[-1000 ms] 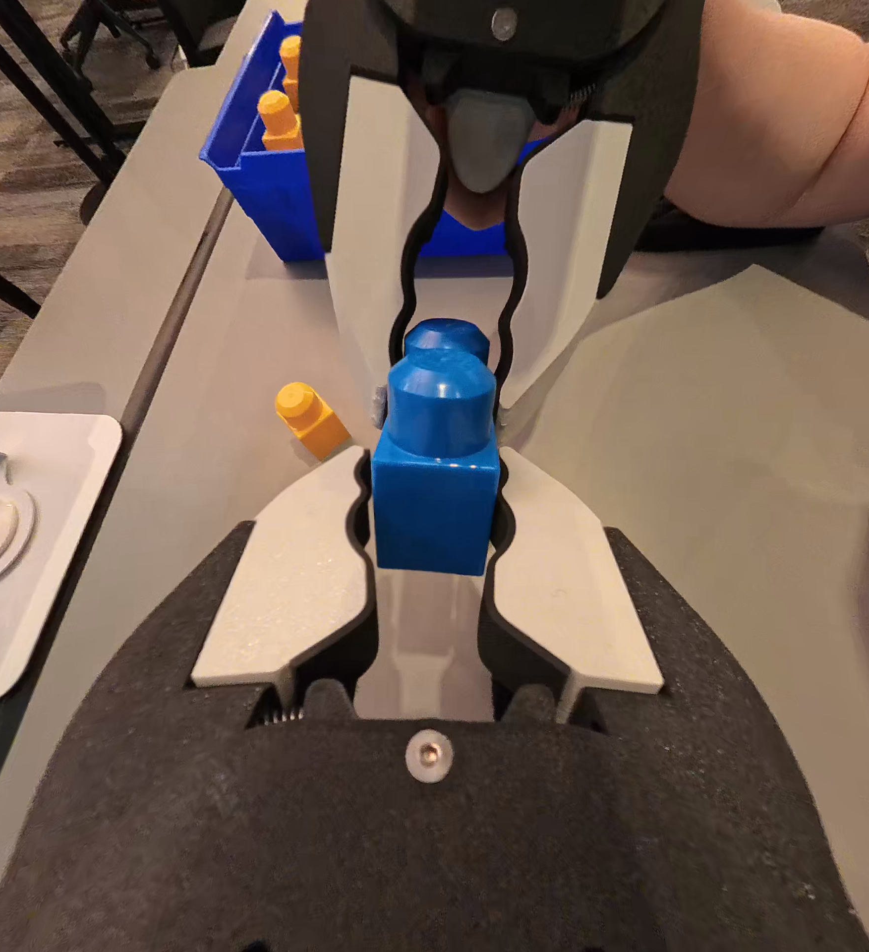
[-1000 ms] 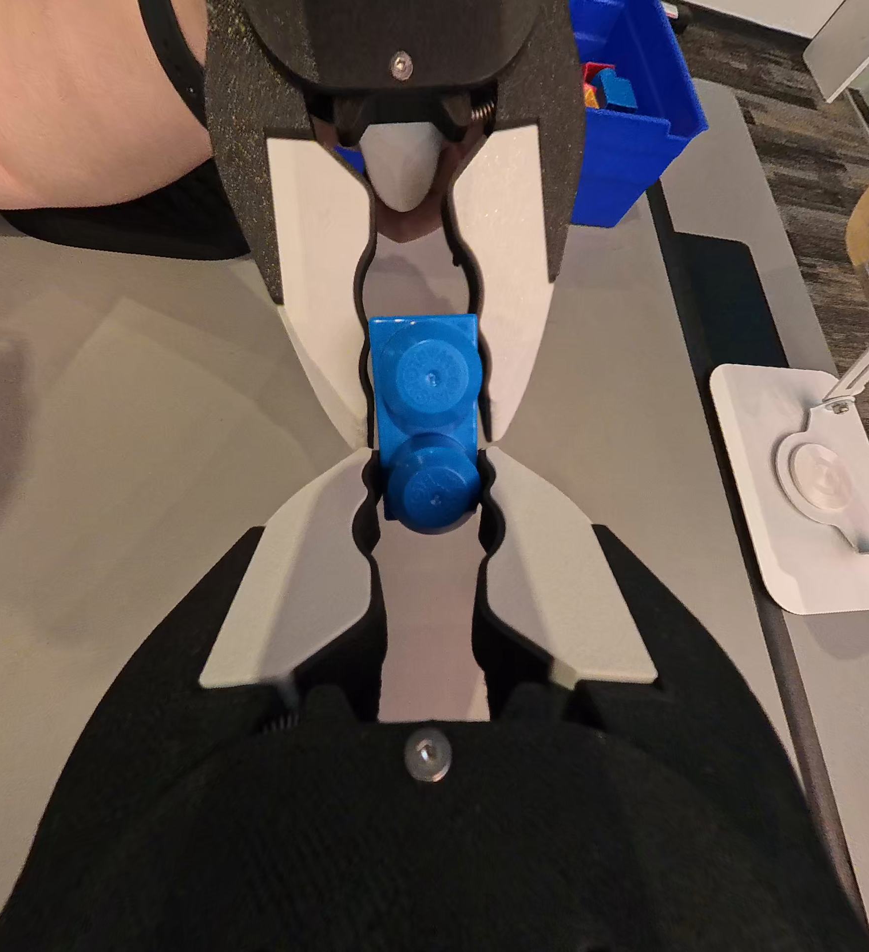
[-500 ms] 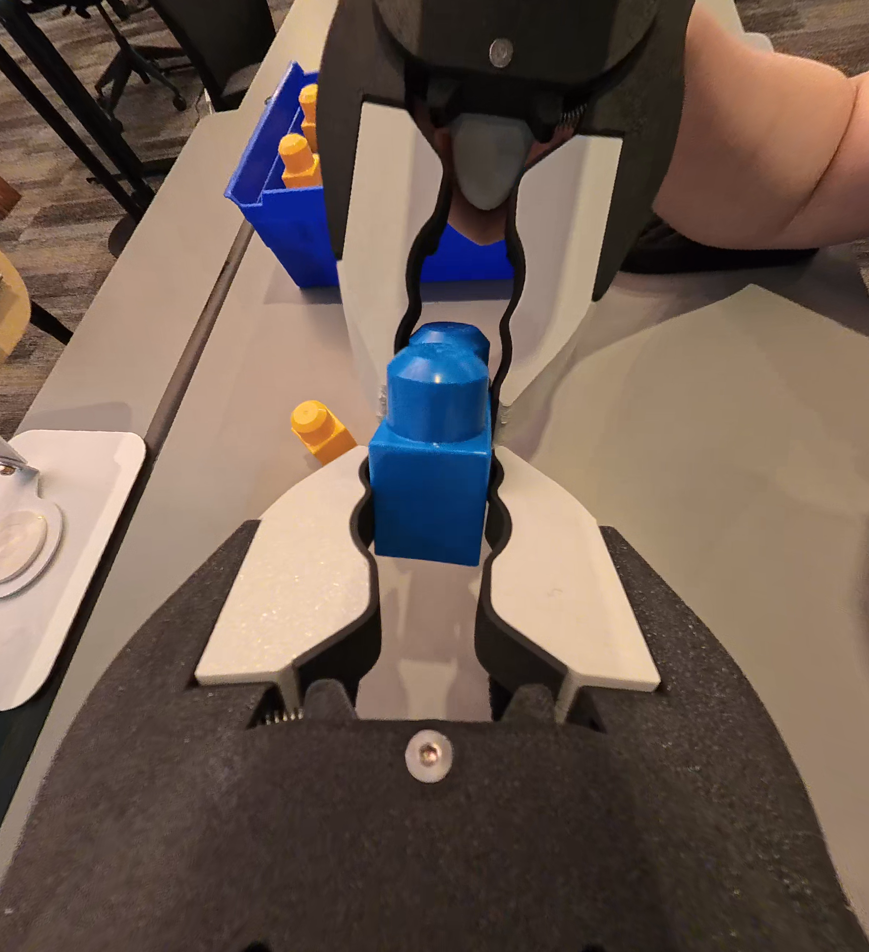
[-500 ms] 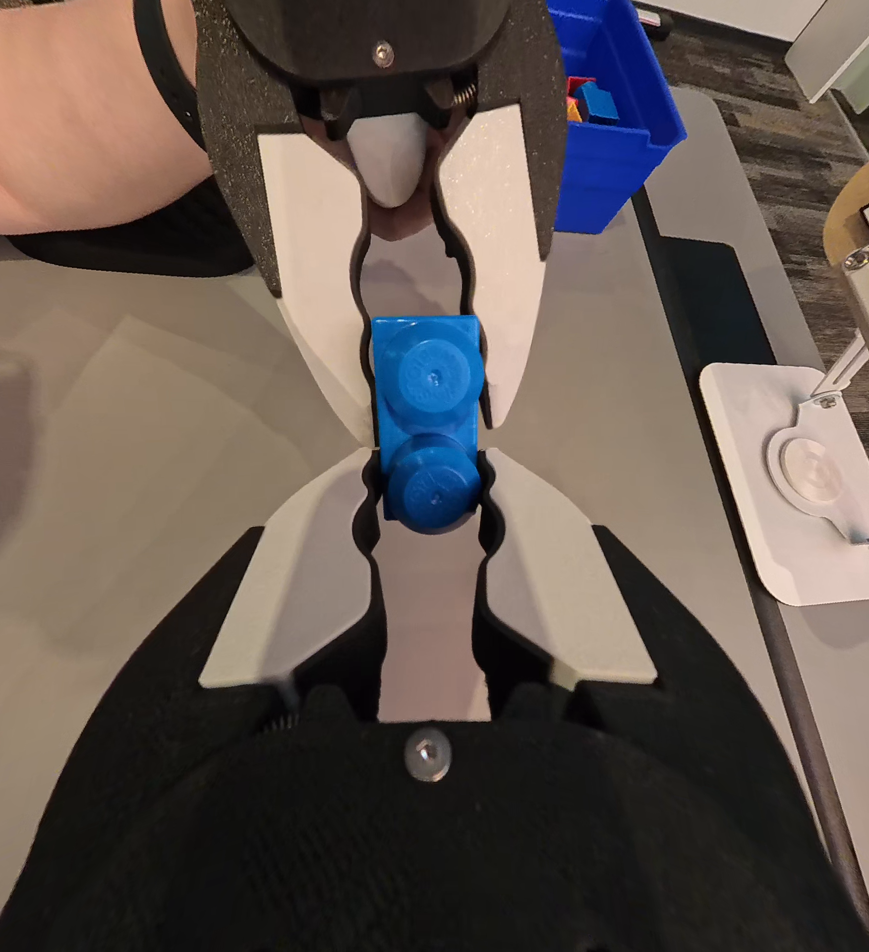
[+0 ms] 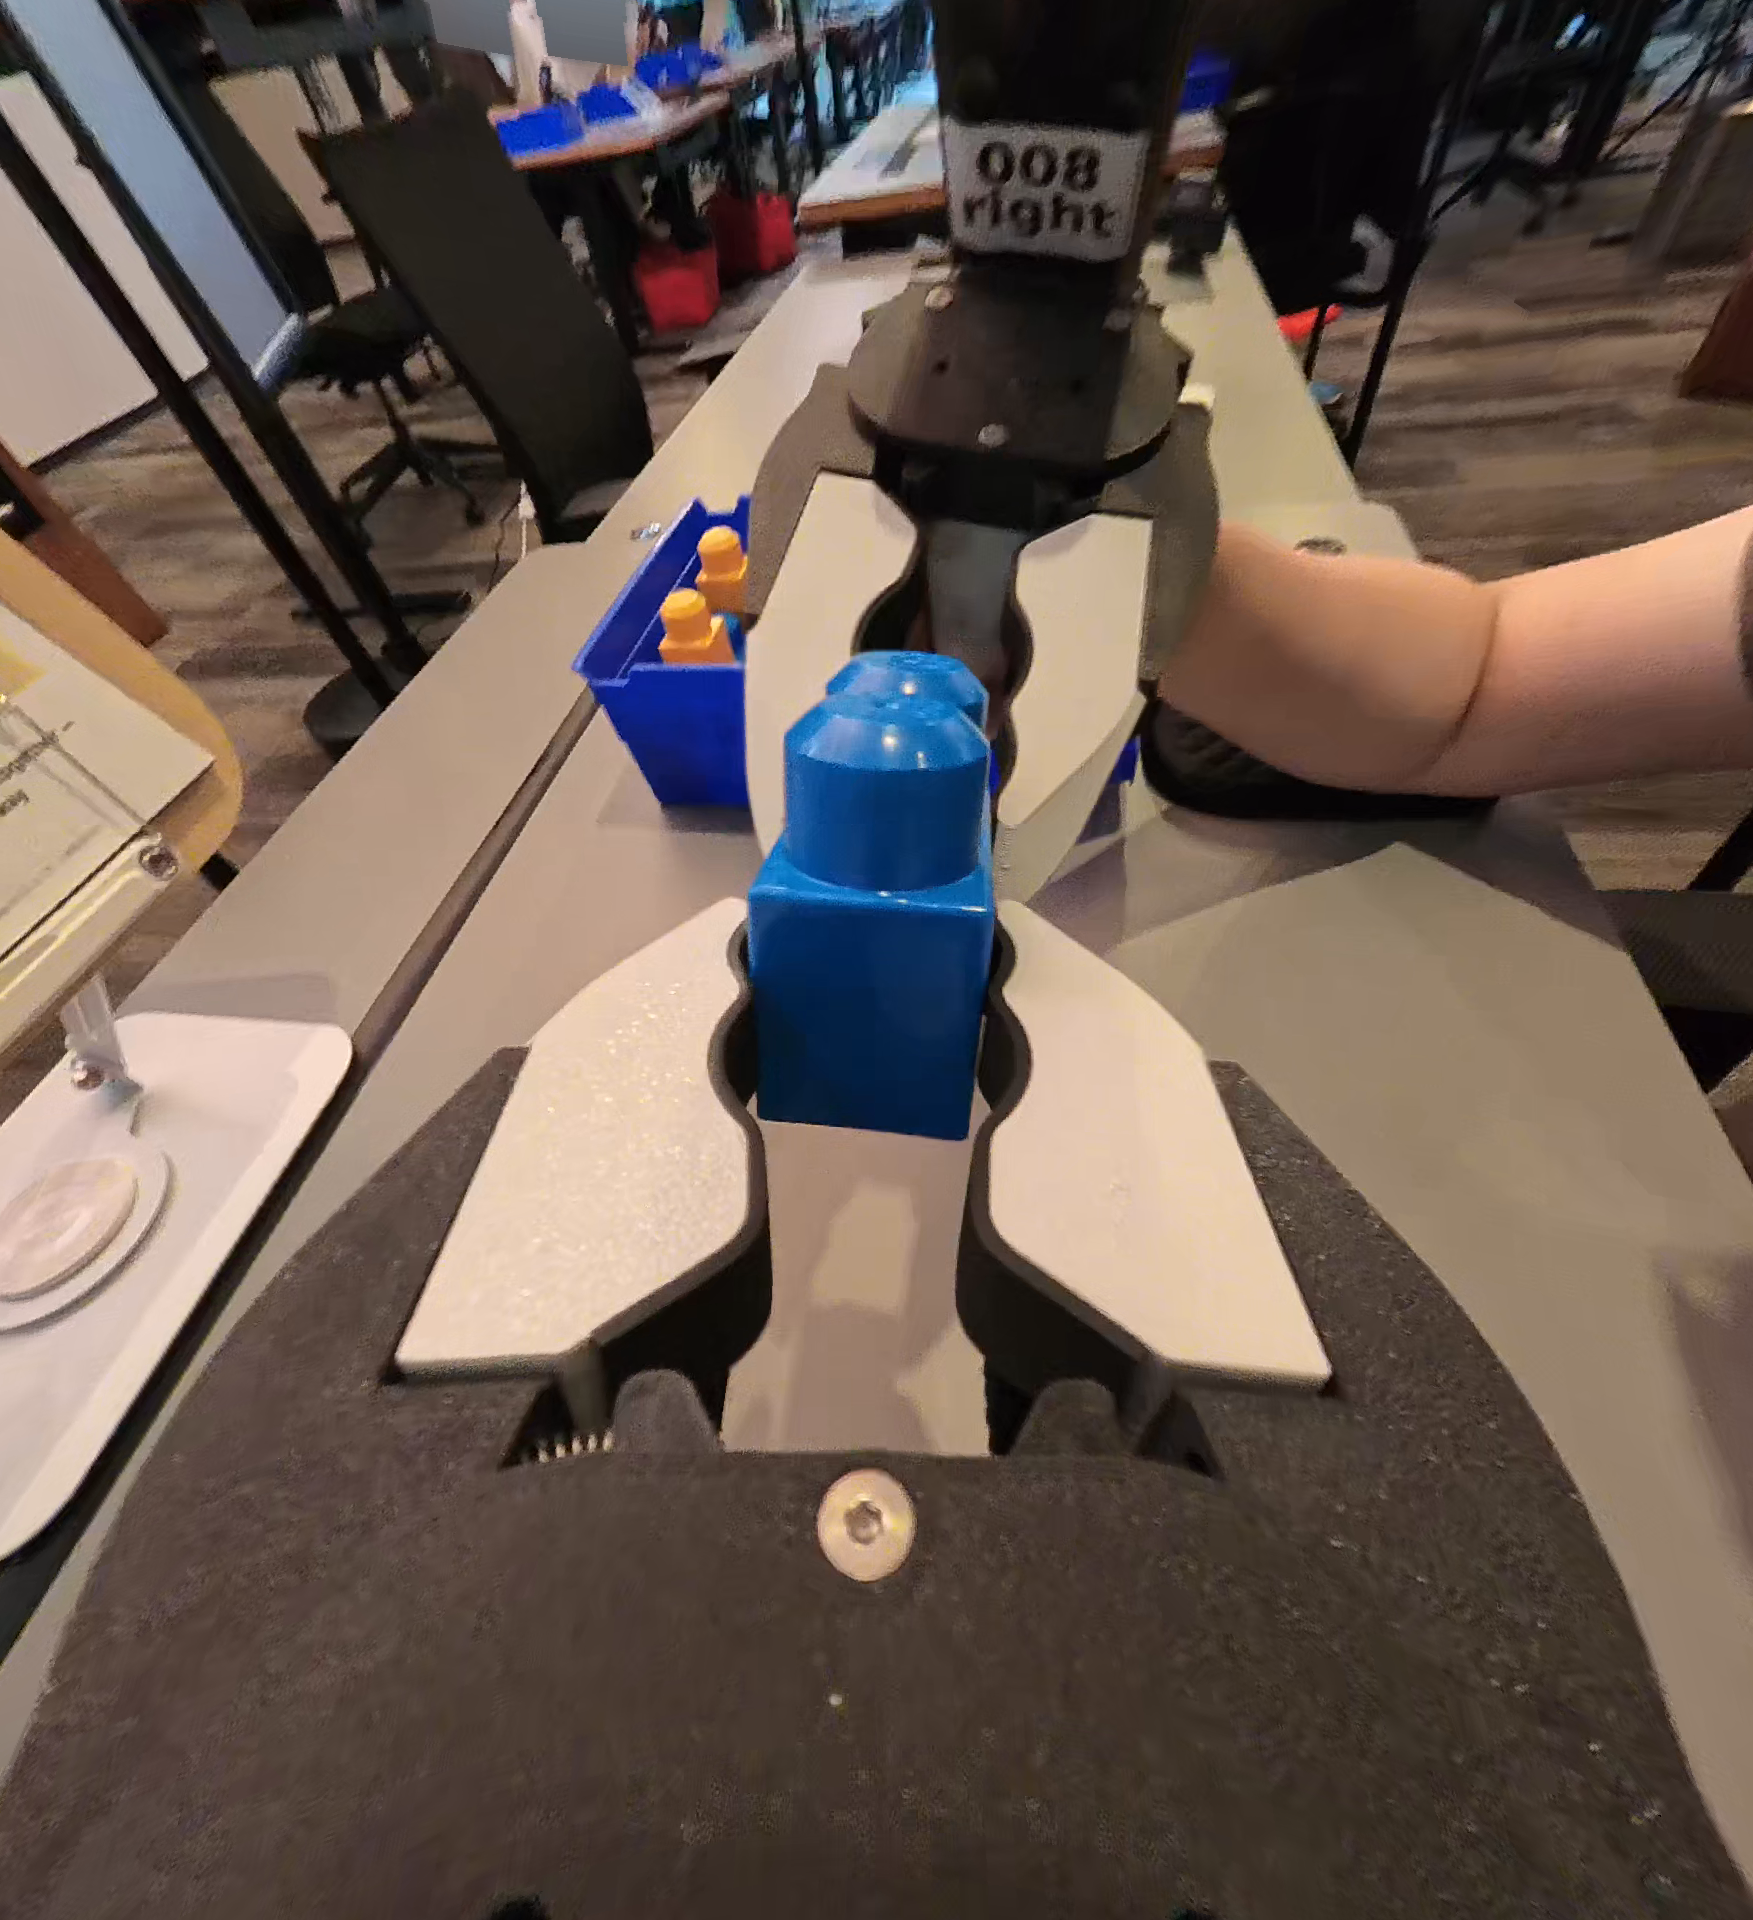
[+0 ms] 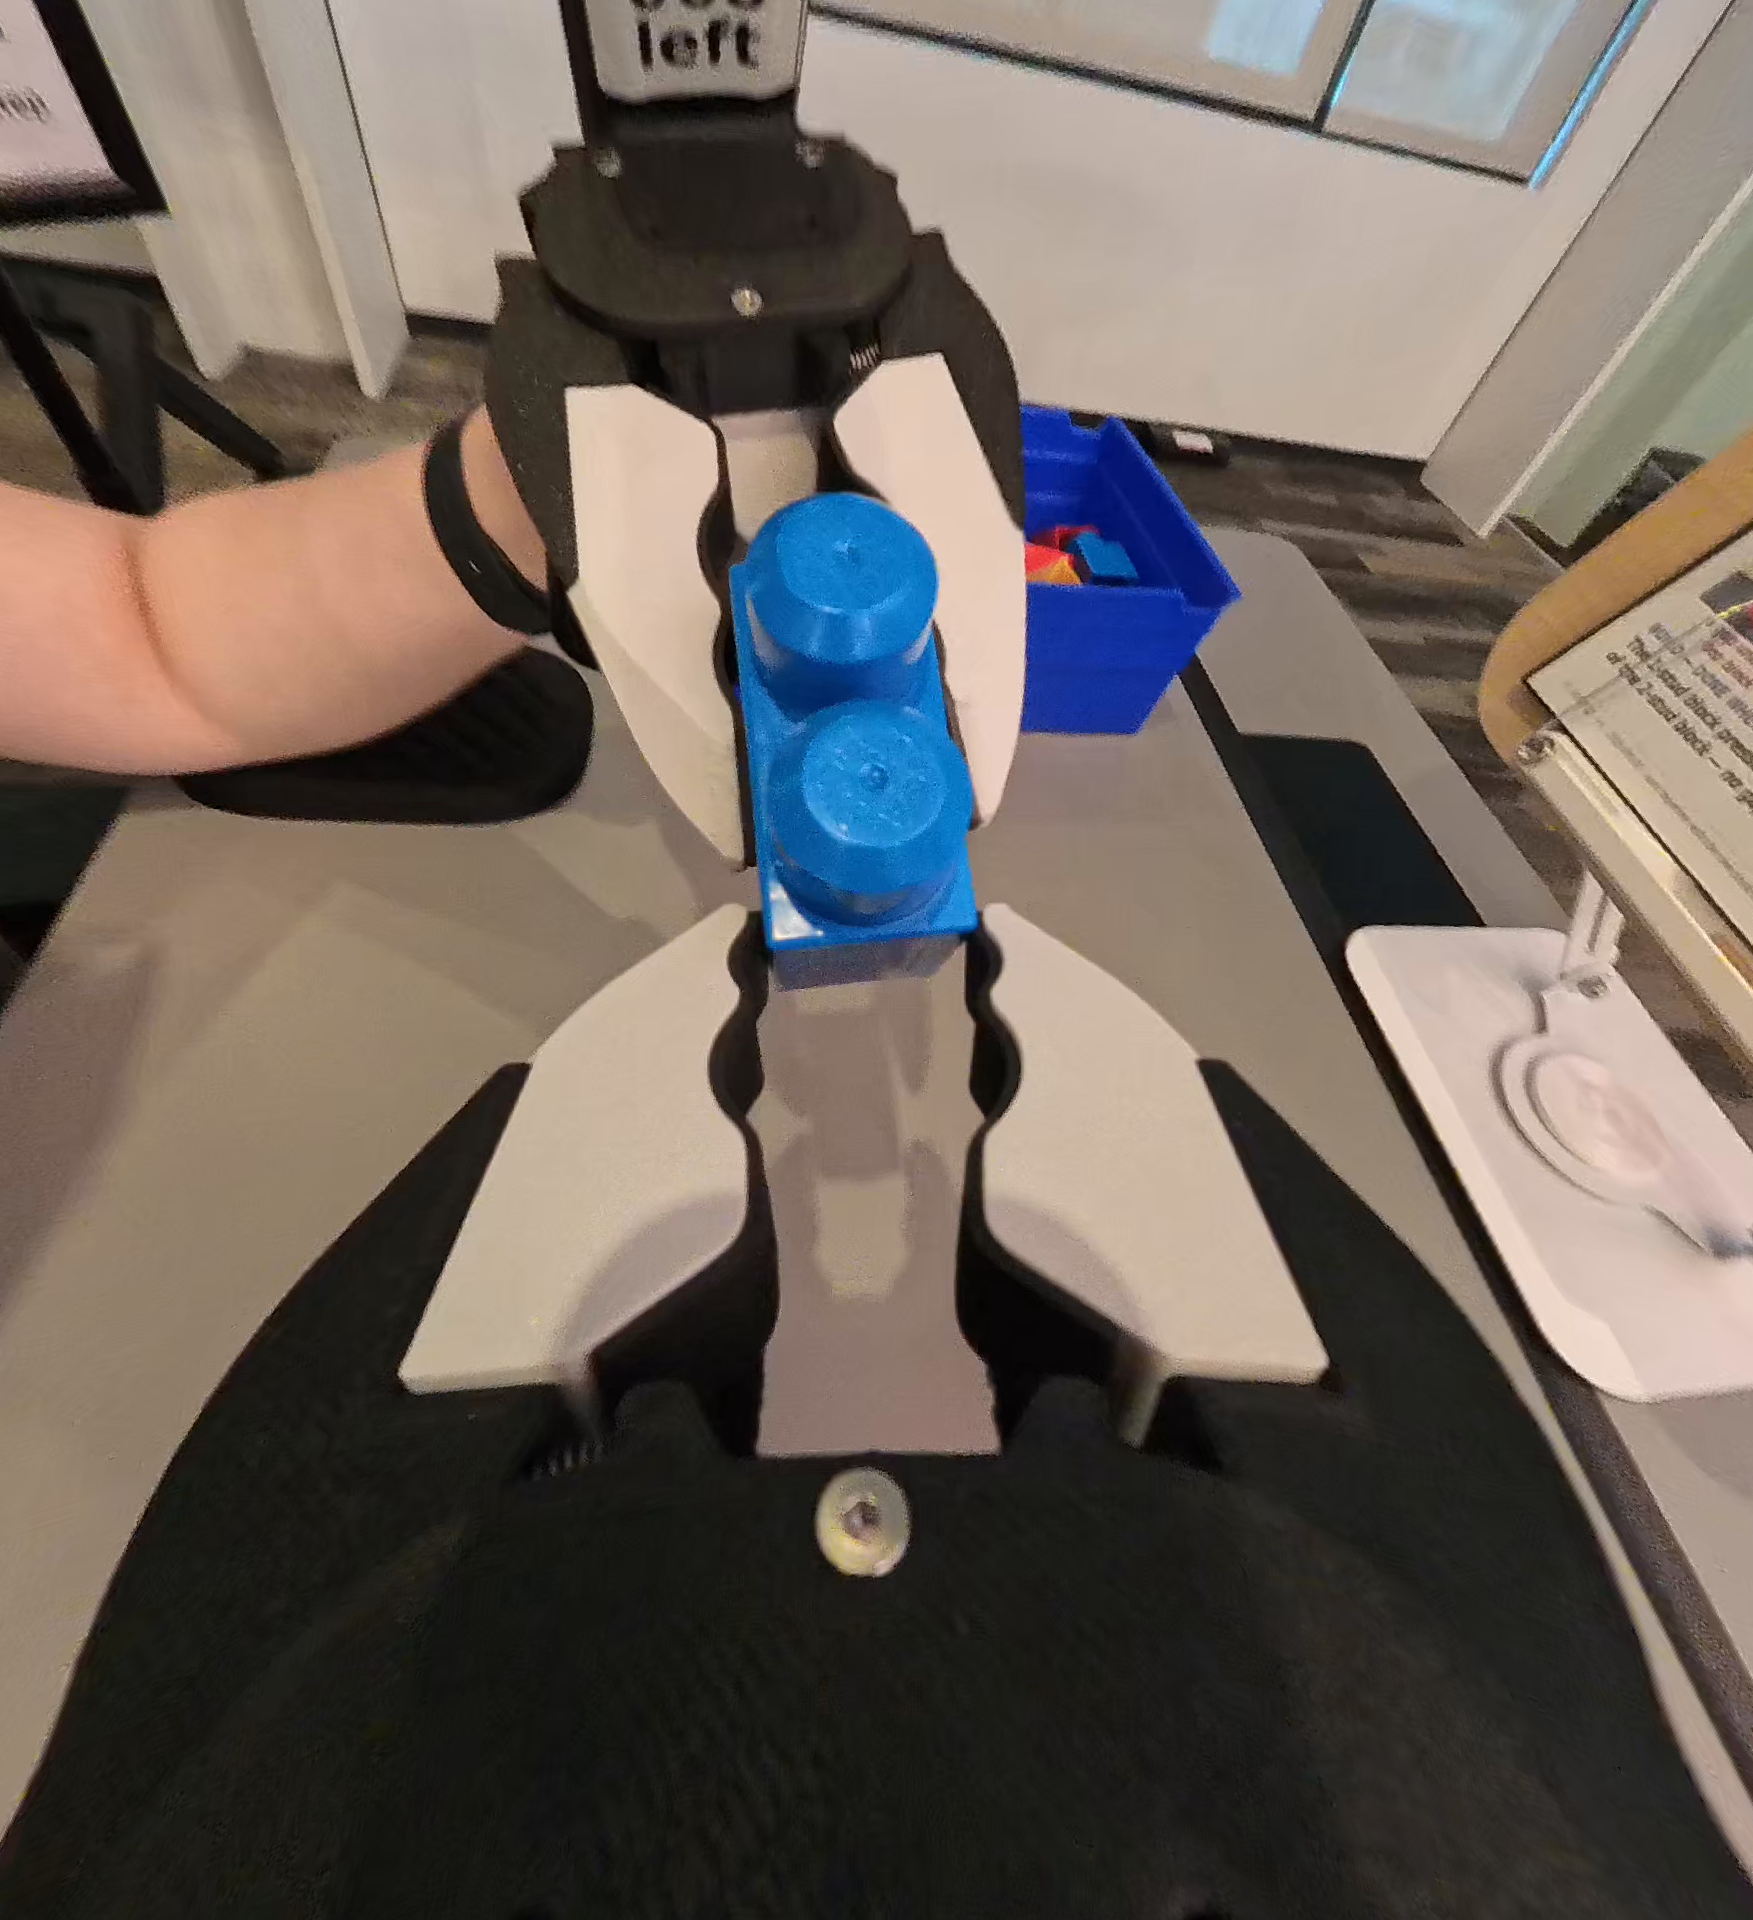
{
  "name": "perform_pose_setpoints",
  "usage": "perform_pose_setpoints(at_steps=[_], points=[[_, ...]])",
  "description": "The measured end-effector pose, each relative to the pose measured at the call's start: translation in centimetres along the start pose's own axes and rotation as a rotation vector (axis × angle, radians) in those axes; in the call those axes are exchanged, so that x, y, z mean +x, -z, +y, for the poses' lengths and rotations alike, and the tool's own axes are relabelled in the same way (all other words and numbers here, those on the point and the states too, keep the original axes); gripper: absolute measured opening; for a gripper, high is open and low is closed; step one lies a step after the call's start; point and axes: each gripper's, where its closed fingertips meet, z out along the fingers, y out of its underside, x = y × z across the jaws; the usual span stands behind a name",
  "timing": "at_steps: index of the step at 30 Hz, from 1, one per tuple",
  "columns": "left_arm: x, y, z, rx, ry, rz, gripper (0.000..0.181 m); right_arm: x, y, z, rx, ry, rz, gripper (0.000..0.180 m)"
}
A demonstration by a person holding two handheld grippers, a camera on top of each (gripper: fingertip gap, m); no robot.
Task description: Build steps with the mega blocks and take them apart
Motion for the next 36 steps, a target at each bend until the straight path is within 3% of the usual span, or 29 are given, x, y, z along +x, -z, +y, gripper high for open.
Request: perform_pose_setpoints(at_steps=[12, 24, 27, 30, 33, 36], points=[[0.2, -0.5, 0.1, 0.017, 0.033, 0.017, 0.04, -0.1, 0.5, 0.1, -0.032, -0.016, -0.011, 0.036], [-0.8, -0.3, -0.1, -0.008, -0.039, -0.077, 0.039, 0.6, 0.4, -0.1, 0.006, 0.01, 0.03, 0.036], [-2.1, 1.2, -0.6, 0.01, -0.032, -0.142, 0.039, 1.4, 0.9, -1.2, 0.079, 0.036, 0.101, 0.052], [-4.9, 4.6, -1.3, 0.061, 0.003, -0.28, 0.039, 4.4, 1.8, -1.1, 0.092, 0.02, 0.298, 0.054], [-7.1, 8.5, -2.0, 0.111, 0.039, -0.415, 0.039, 8.0, 2.0, 2.3, -0.021, -0.112, 0.495, 0.054], [-7.6, 11.3, -2.8, 0.155, 0.055, -0.466, 0.039, 9.0, 0.5, 7.6, -0.195, -0.315, 0.484, 0.057]])
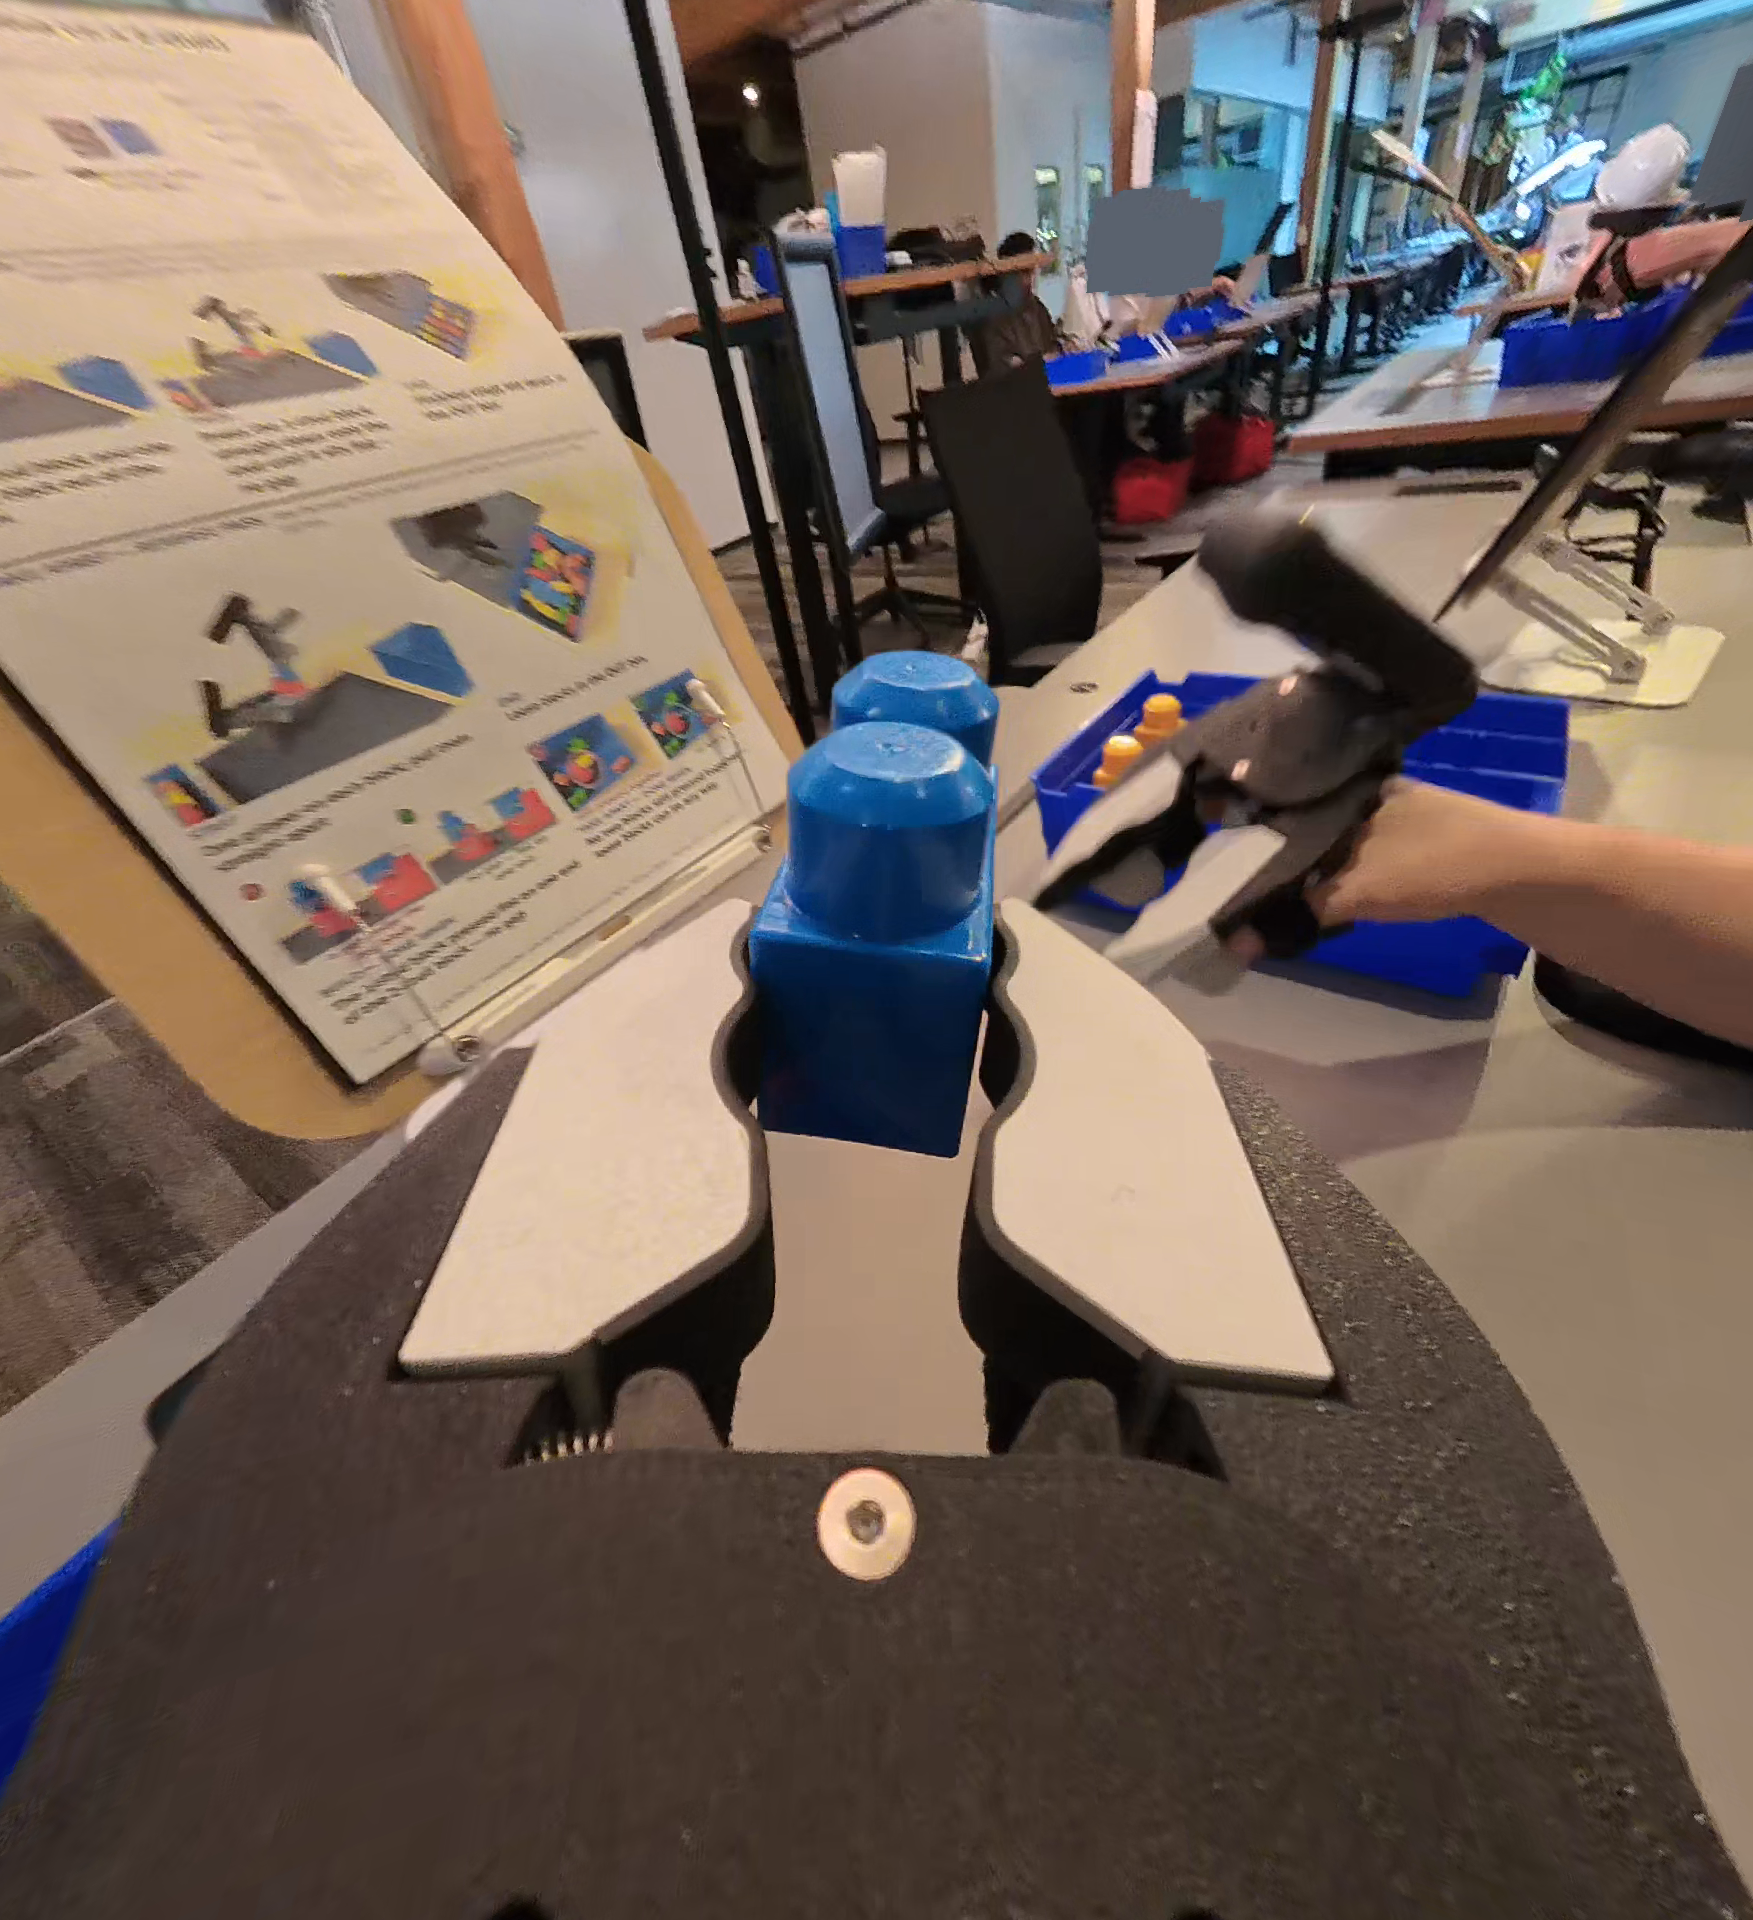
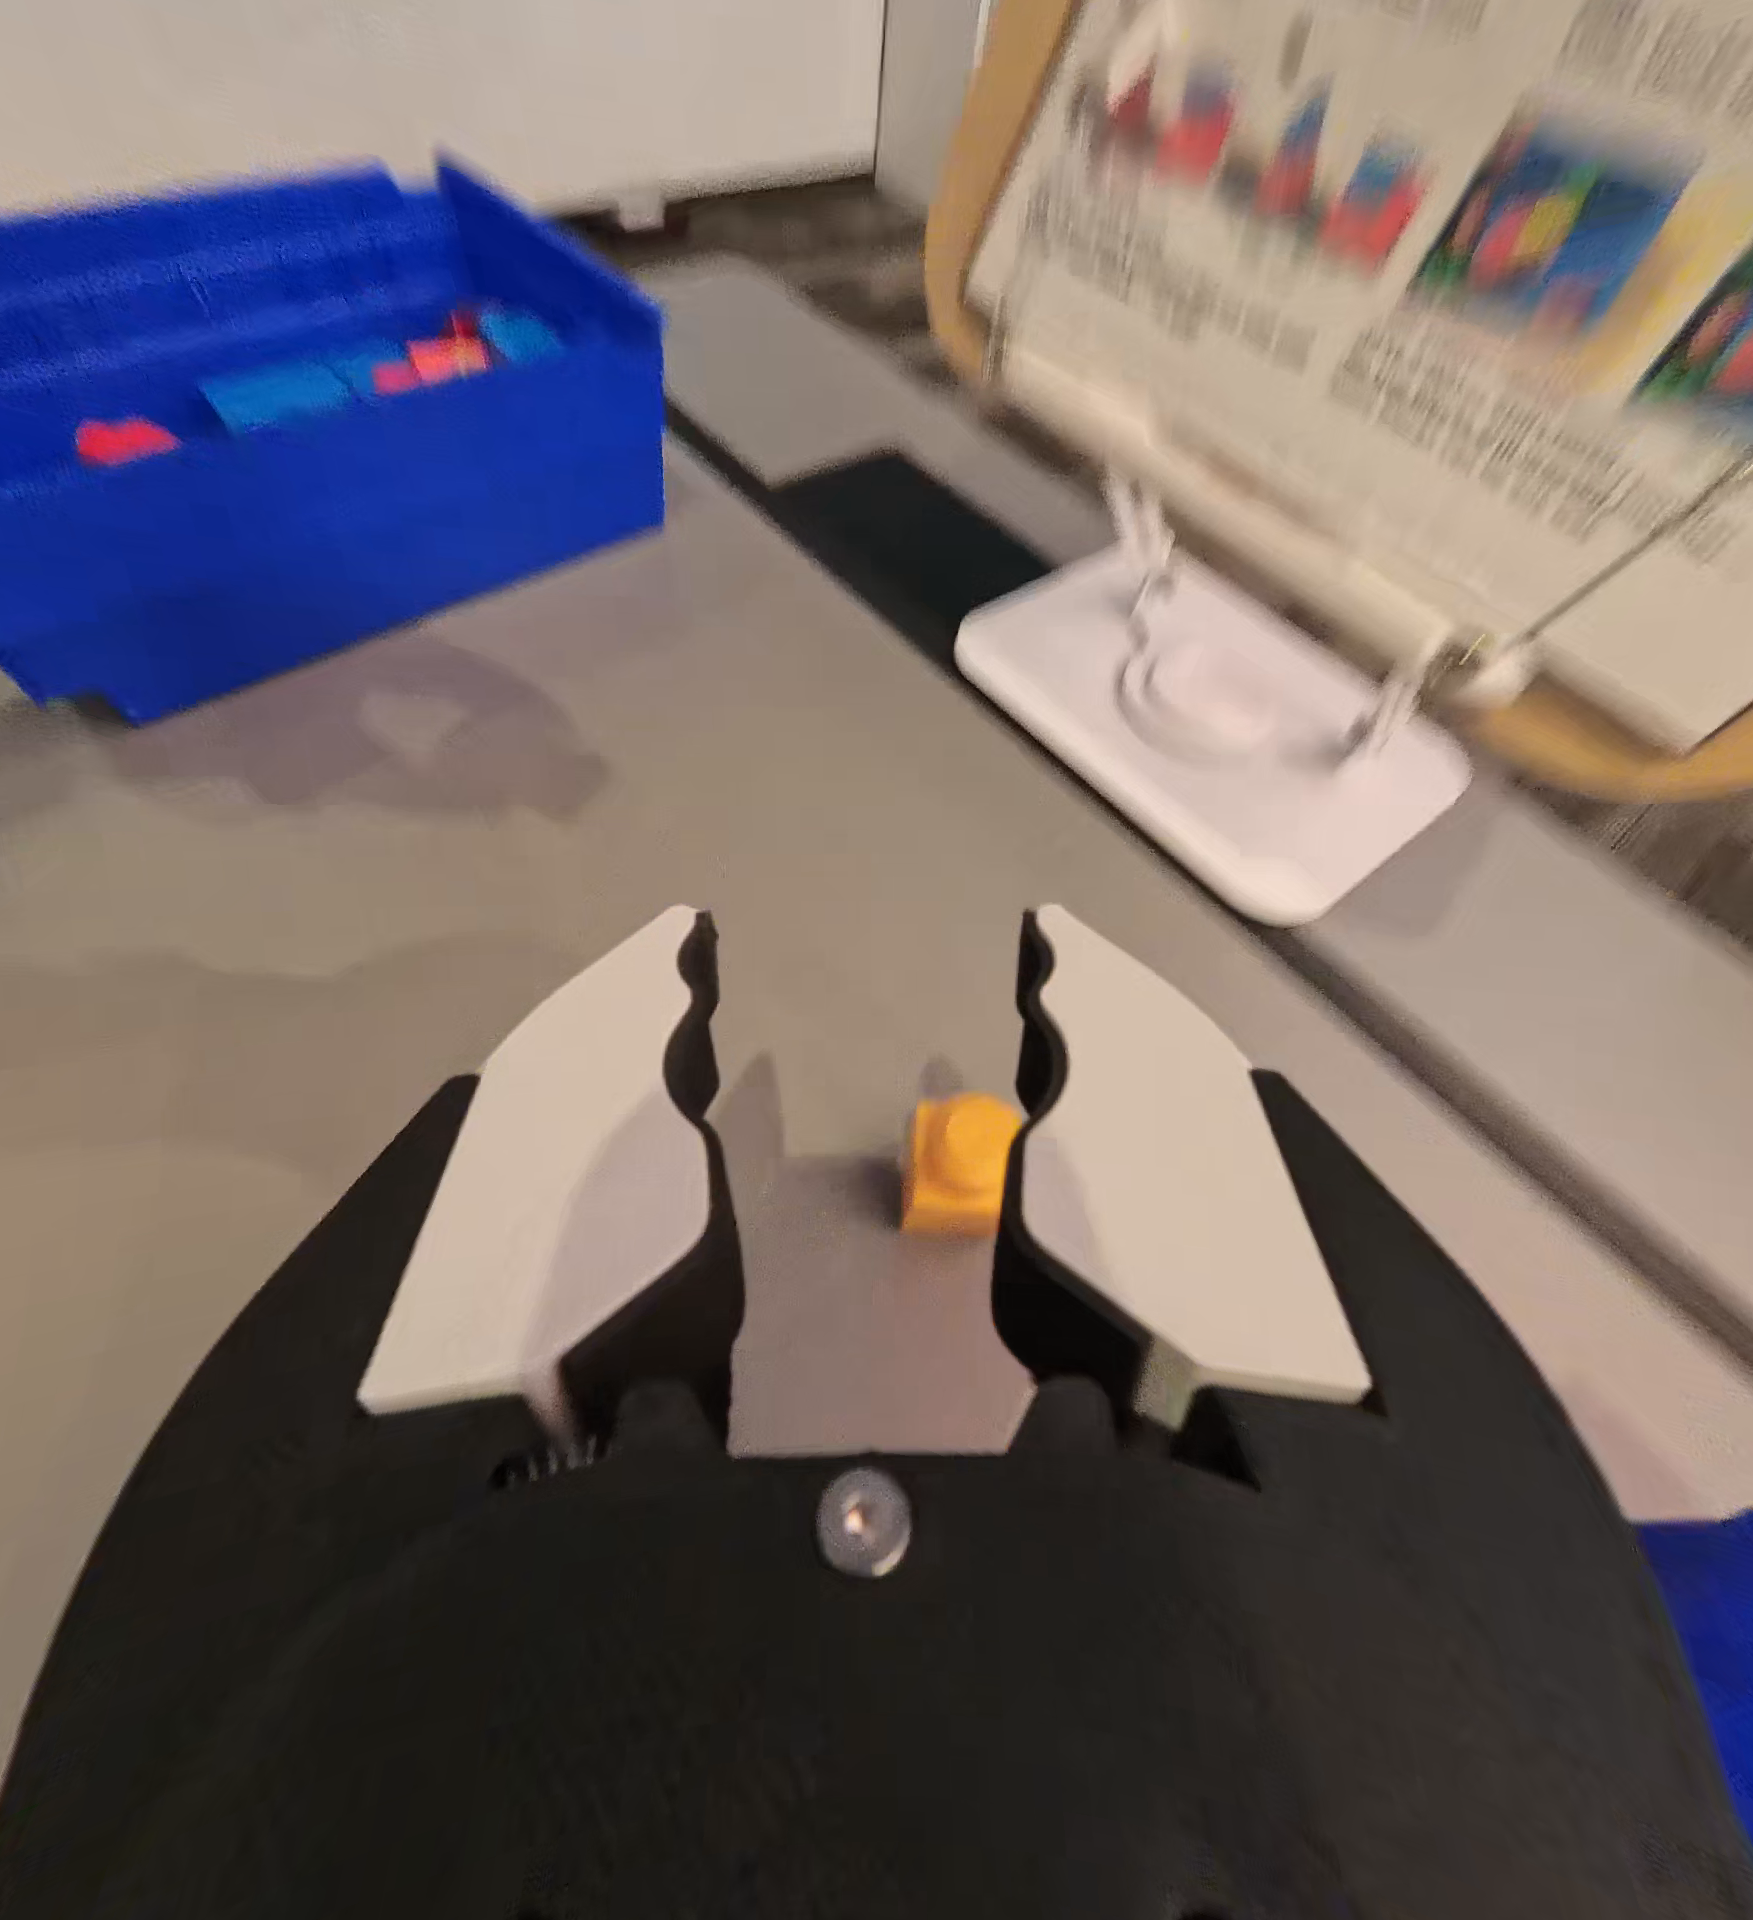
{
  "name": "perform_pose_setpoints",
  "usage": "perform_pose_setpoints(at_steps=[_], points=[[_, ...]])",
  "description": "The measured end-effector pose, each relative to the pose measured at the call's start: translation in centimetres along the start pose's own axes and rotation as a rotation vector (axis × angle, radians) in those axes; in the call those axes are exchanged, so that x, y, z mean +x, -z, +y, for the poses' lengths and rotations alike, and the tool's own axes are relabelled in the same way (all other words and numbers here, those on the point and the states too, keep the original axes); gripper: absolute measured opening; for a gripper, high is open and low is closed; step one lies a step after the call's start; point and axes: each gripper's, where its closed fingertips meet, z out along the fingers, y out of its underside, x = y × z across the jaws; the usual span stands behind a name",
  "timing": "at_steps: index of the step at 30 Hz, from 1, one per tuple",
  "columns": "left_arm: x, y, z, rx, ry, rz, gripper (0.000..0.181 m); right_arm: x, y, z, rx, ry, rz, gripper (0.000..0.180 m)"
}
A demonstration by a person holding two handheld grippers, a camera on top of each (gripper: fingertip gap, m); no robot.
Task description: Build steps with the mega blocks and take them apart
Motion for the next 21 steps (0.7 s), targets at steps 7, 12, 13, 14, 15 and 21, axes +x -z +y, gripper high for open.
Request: perform_pose_setpoints(at_steps=[7, 12, 13, 14, 15, 21], points=[[-0.6, 1.8, -1.0, 0.031, -0.009, -0.015, 0.039, 2.0, -3.0, 7.6, -0.36, -0.029, 0.038, 0.059], [-0.1, 0.8, -0.1, -0.012, -0.02, 0.005, 0.039, 3.0, -4.1, 10.5, -0.443, -0.07, 0.066, 0.058], [0.0, 0.5, 0.1, -0.02, -0.022, 0.01, 0.039, 3.0, -4.4, 11.1, -0.455, -0.076, 0.066, 0.058], [0.2, 0.3, 0.2, -0.027, -0.026, 0.013, 0.039, 3.1, -4.7, 11.5, -0.466, -0.077, 0.069, 0.058], [0.3, 0.1, 0.3, -0.033, -0.029, 0.018, 0.039, 3.1, -5.0, 11.9, -0.474, -0.074, 0.073, 0.057], [0.6, -0.4, 0.8, -0.052, -0.027, 0.033, 0.039, 3.0, -5.6, 12.8, -0.485, -0.076, 0.049, 0.038]])
